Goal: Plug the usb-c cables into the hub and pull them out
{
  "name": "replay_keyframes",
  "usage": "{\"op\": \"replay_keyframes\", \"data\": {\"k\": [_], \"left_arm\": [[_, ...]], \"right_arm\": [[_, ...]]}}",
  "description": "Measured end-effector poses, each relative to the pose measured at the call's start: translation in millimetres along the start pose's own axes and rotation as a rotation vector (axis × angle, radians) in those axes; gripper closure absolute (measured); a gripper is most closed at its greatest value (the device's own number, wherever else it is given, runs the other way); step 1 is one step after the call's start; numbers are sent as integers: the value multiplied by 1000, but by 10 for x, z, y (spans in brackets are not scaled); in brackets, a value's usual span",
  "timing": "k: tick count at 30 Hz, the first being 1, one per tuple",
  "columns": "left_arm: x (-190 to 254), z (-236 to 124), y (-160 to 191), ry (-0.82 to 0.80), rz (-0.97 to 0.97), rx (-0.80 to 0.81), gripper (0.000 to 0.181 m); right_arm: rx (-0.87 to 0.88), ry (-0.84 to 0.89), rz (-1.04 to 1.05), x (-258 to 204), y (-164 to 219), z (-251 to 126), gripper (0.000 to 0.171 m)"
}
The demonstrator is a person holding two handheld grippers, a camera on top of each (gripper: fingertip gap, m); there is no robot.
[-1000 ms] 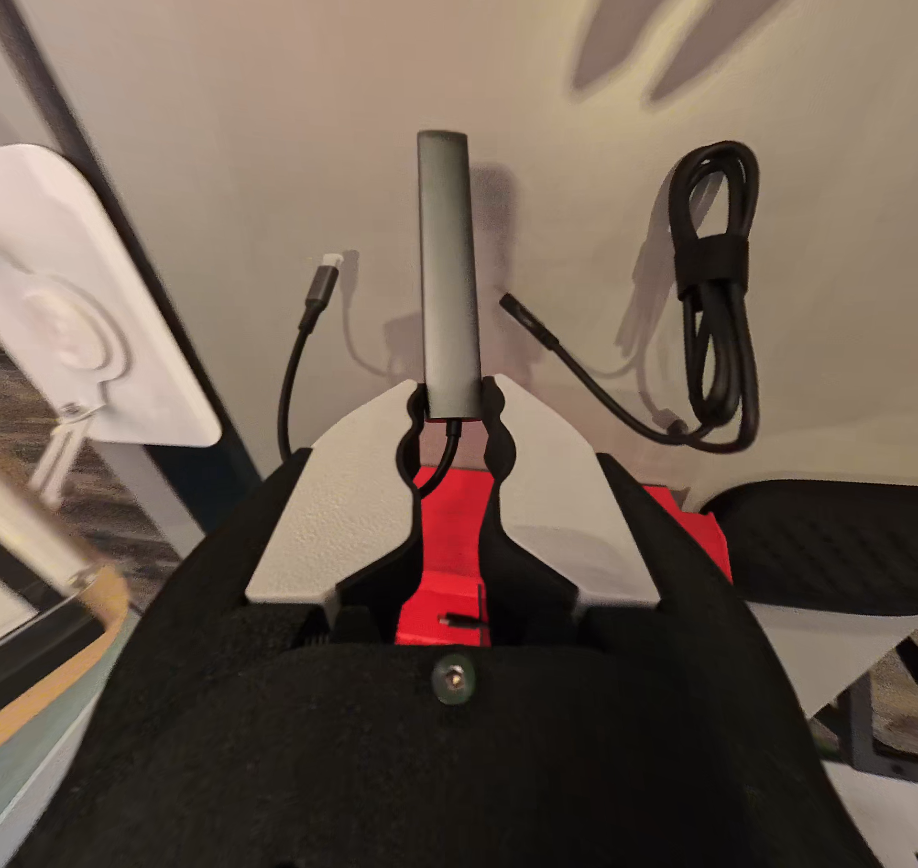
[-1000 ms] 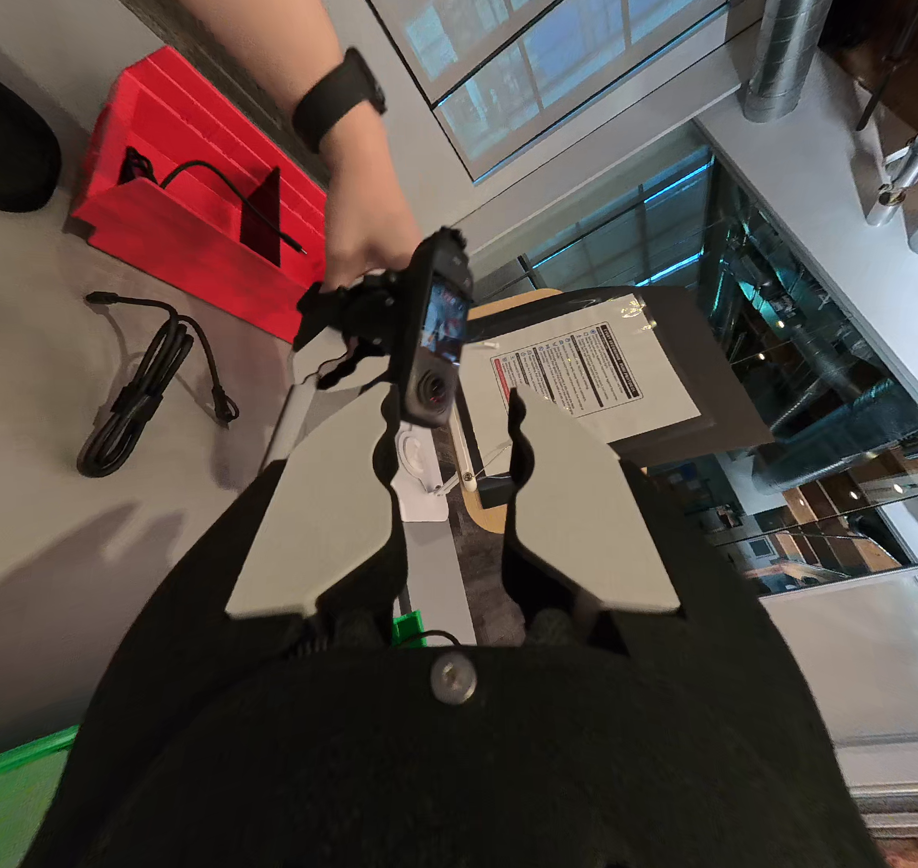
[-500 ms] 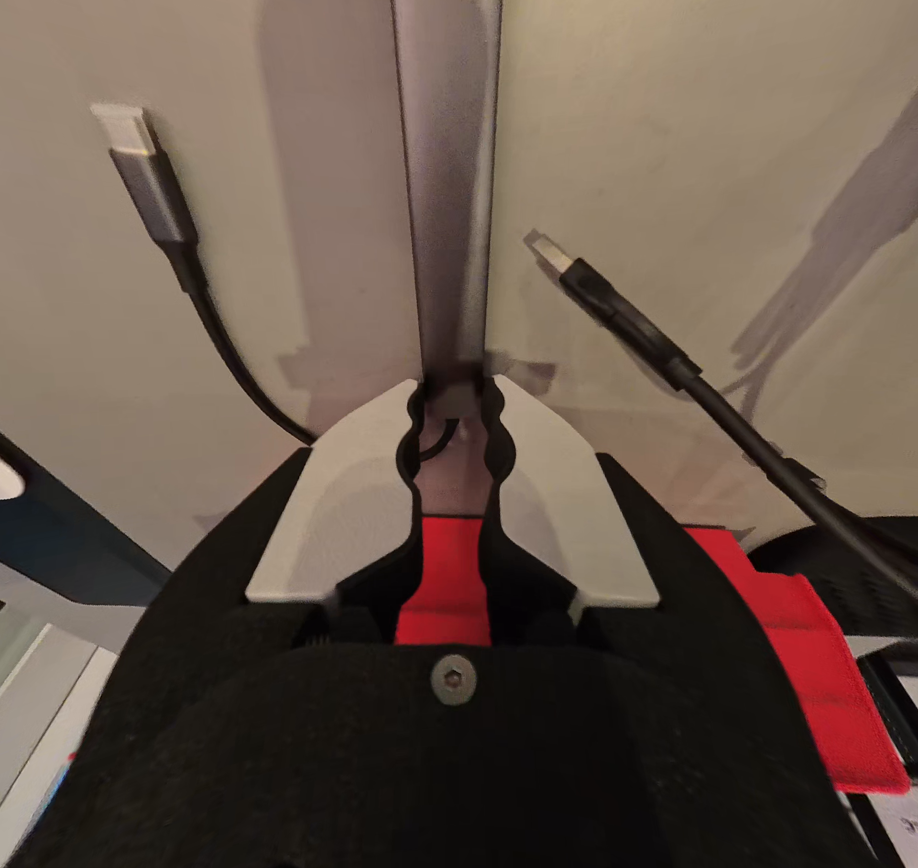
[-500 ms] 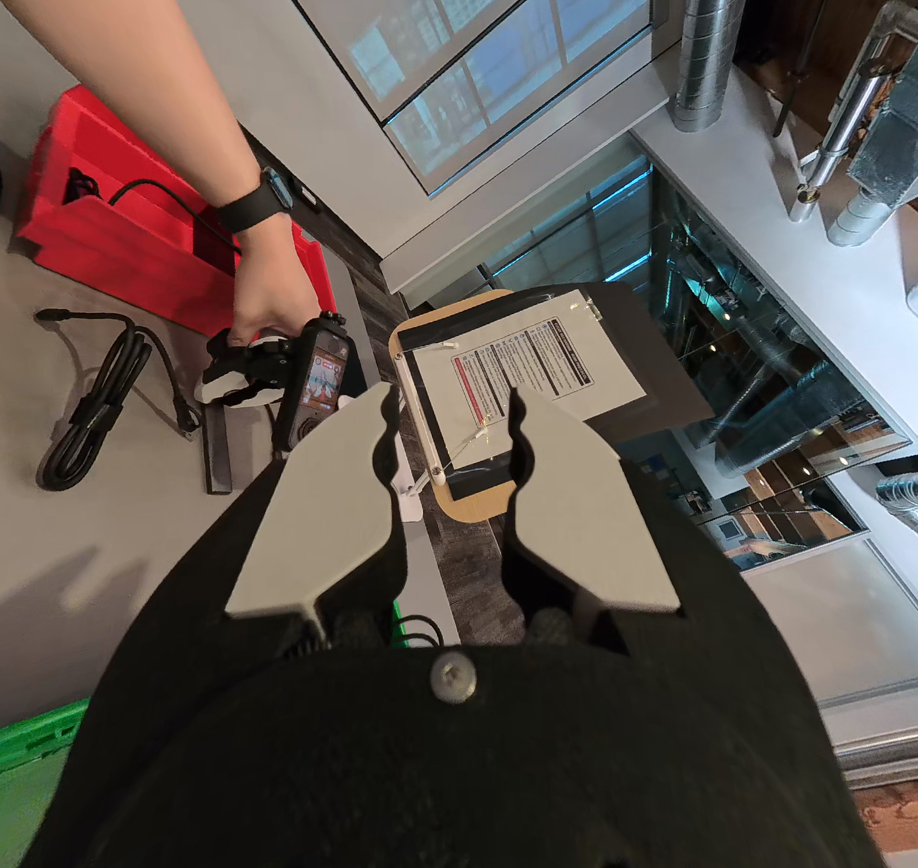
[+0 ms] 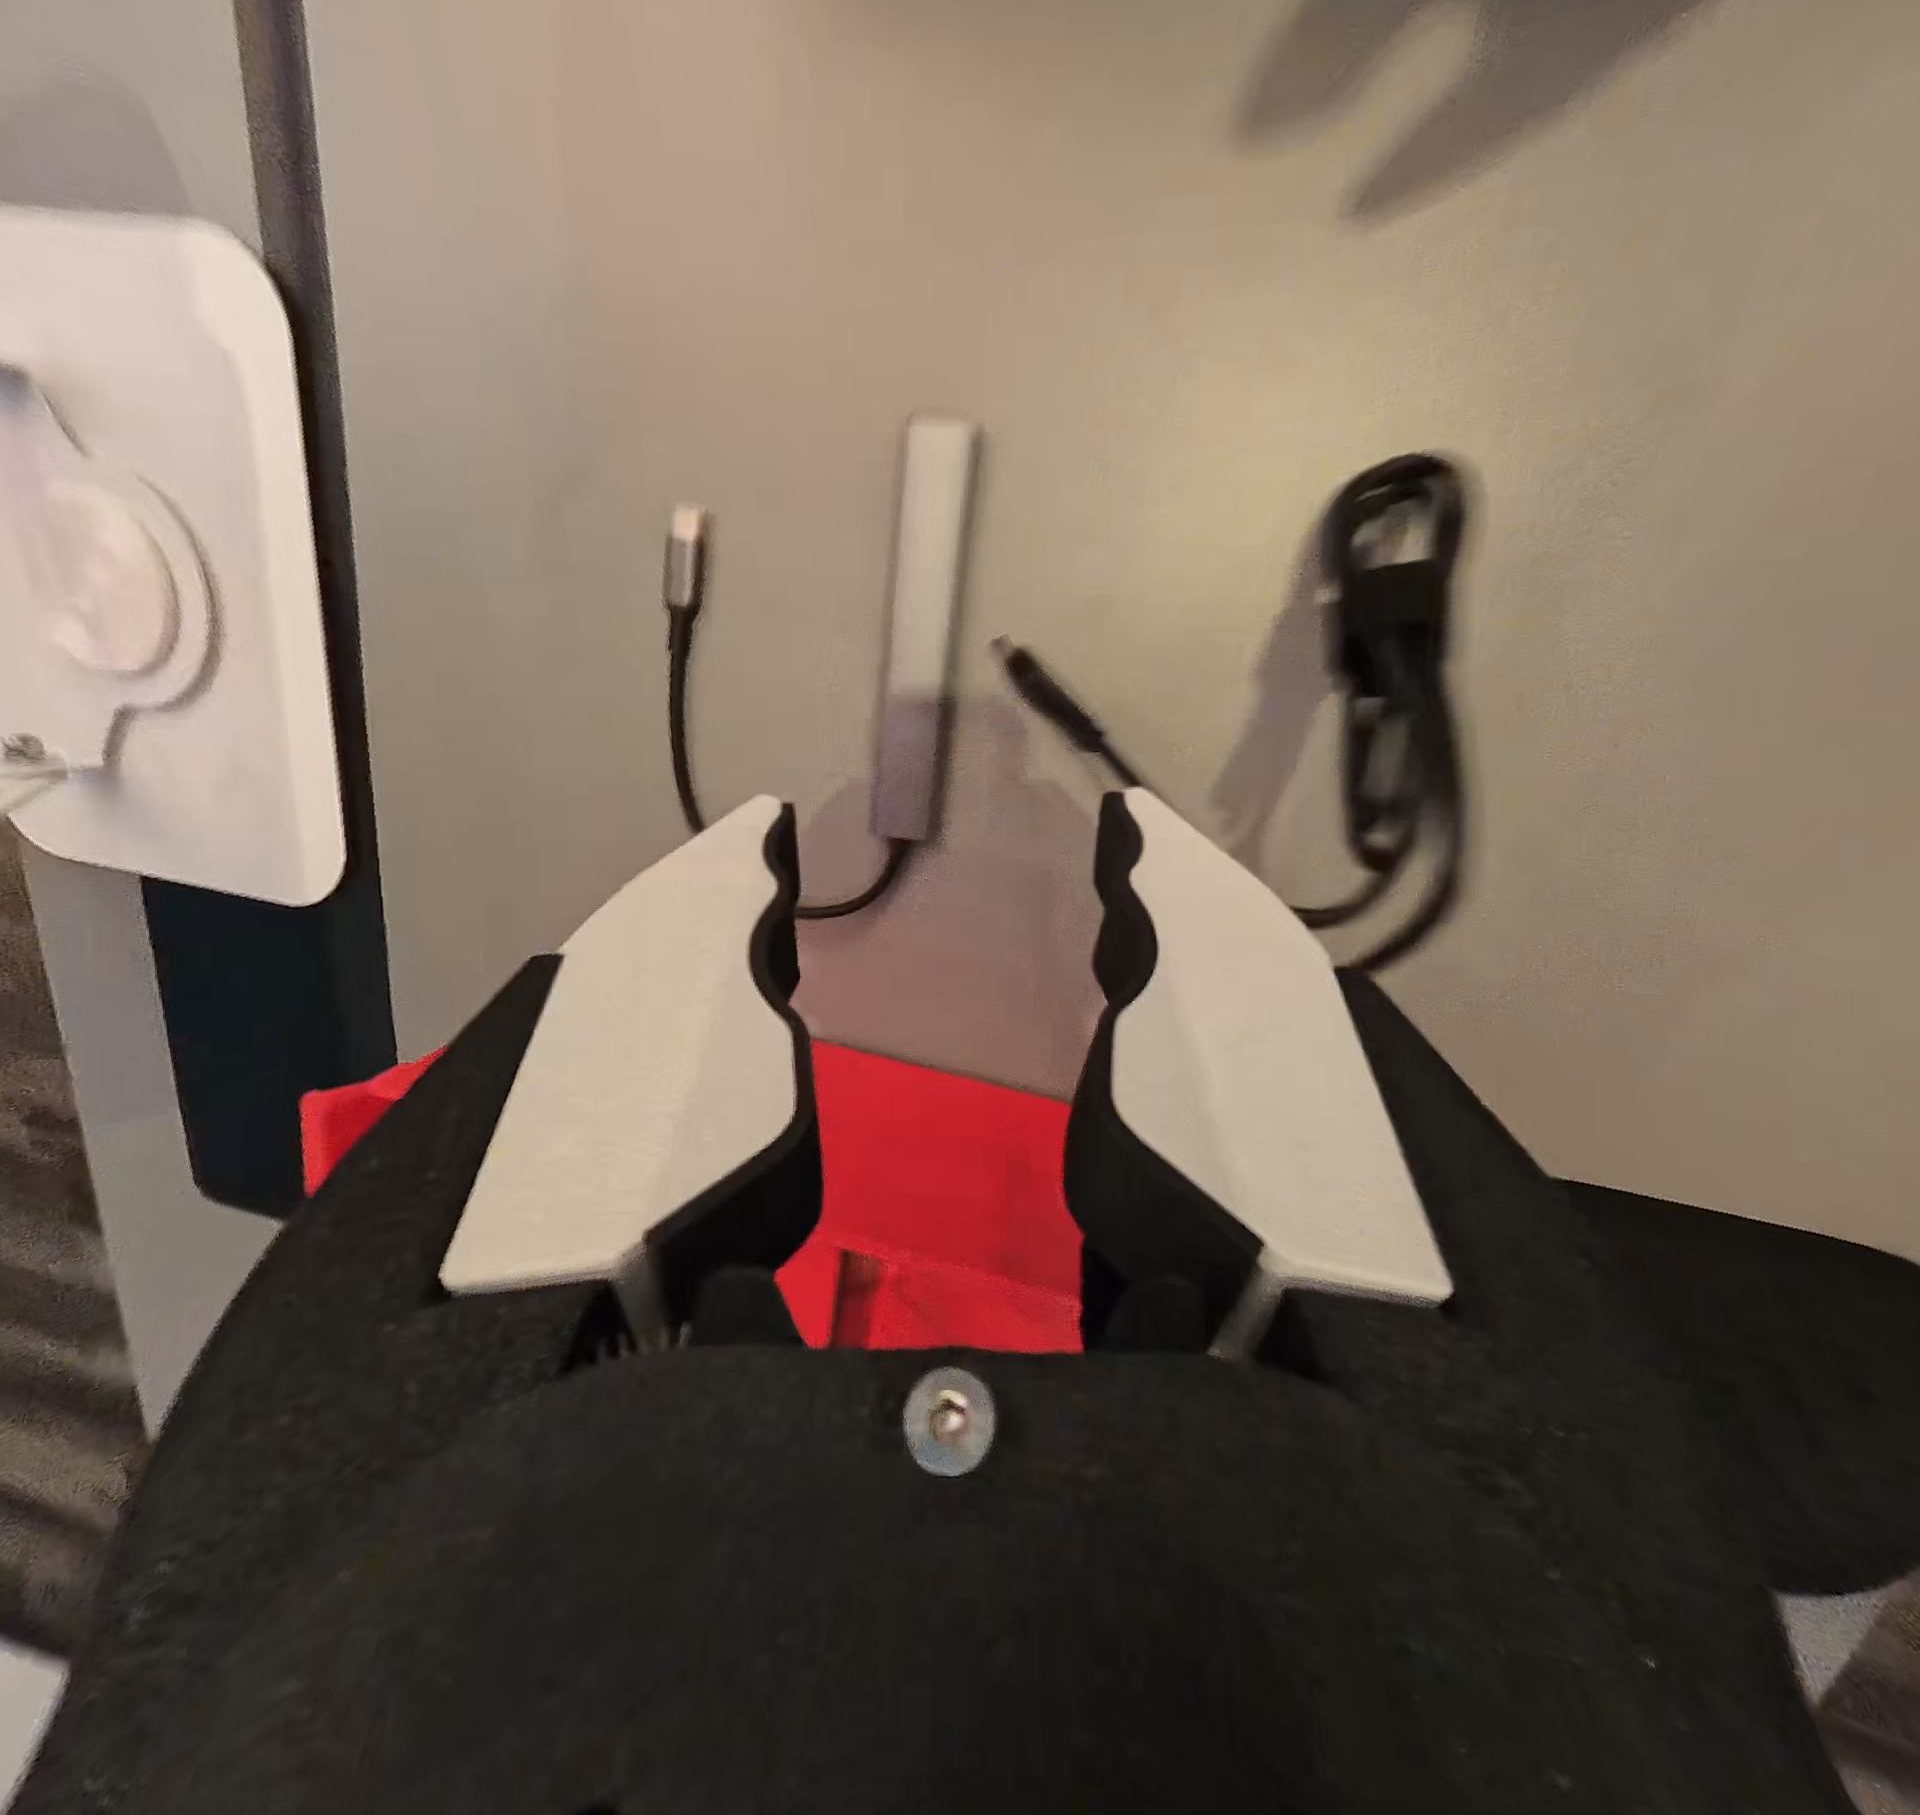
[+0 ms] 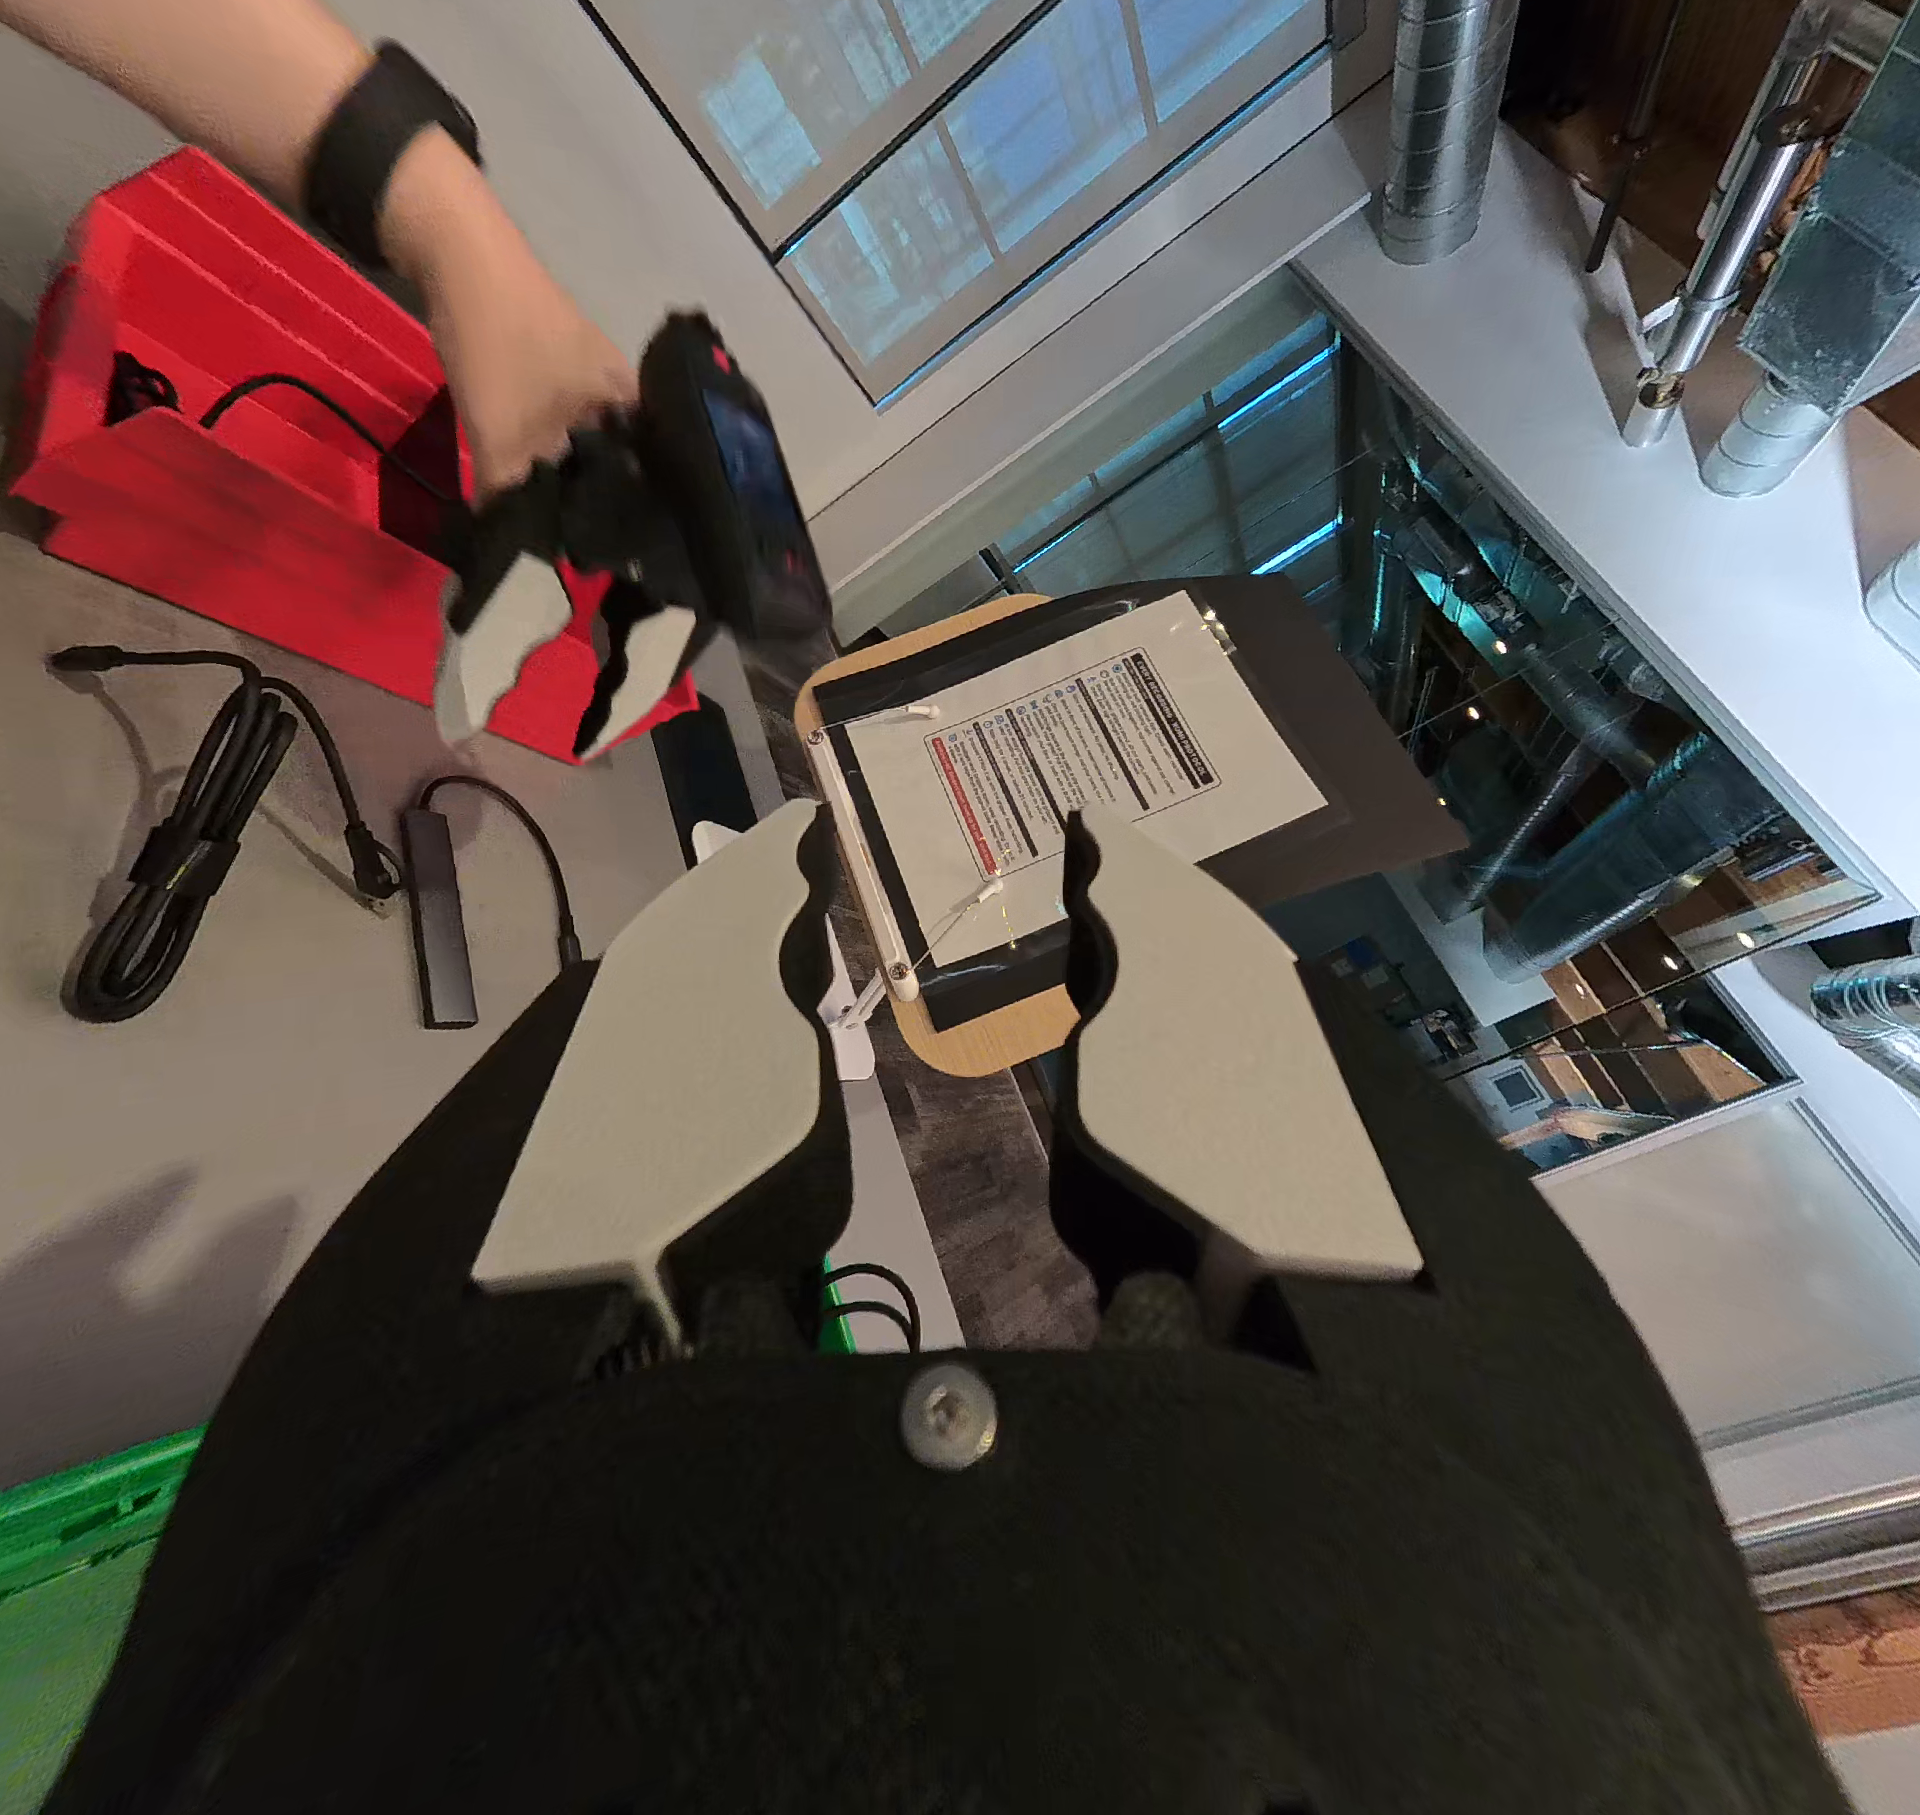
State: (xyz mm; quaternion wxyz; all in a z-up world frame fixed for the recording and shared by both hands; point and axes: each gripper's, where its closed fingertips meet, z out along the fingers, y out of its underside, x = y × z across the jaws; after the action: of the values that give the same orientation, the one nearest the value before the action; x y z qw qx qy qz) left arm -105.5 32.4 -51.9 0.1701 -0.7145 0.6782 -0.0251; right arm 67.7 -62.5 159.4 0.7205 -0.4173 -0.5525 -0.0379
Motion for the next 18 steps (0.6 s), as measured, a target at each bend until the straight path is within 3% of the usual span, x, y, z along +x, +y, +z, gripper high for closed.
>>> {"op": "replay_keyframes", "data": {"k": [3, 6, 9, 14, 15, 16, 18], "left_arm": [[421, -226, -38, -30, 72, 67, 118], [697, -163, 24, -136, 167, 40, 107], [795, -7, 31, -184, 212, 52, 124], [761, 403, 223, -152, 207, -33, 125], [750, 461, 258, -146, 210, -47, 140], [760, 498, 291, -129, 222, -61, 171], [669, 476, 284, -176, 220, -70, 174]], "right_arm": [[-16, -2, 1, -2, 35, 14, 128], [-18, -5, -1, -8, 34, 28, 128], [-21, -12, -8, -33, 17, 44, 128], [-35, -33, -14, -92, 11, 88, 128], [-44, -42, -13, -108, 25, 99, 128], [-52, -49, -13, -120, 40, 111, 128], [-64, -50, -16, -124, 67, 132, 128]]}}
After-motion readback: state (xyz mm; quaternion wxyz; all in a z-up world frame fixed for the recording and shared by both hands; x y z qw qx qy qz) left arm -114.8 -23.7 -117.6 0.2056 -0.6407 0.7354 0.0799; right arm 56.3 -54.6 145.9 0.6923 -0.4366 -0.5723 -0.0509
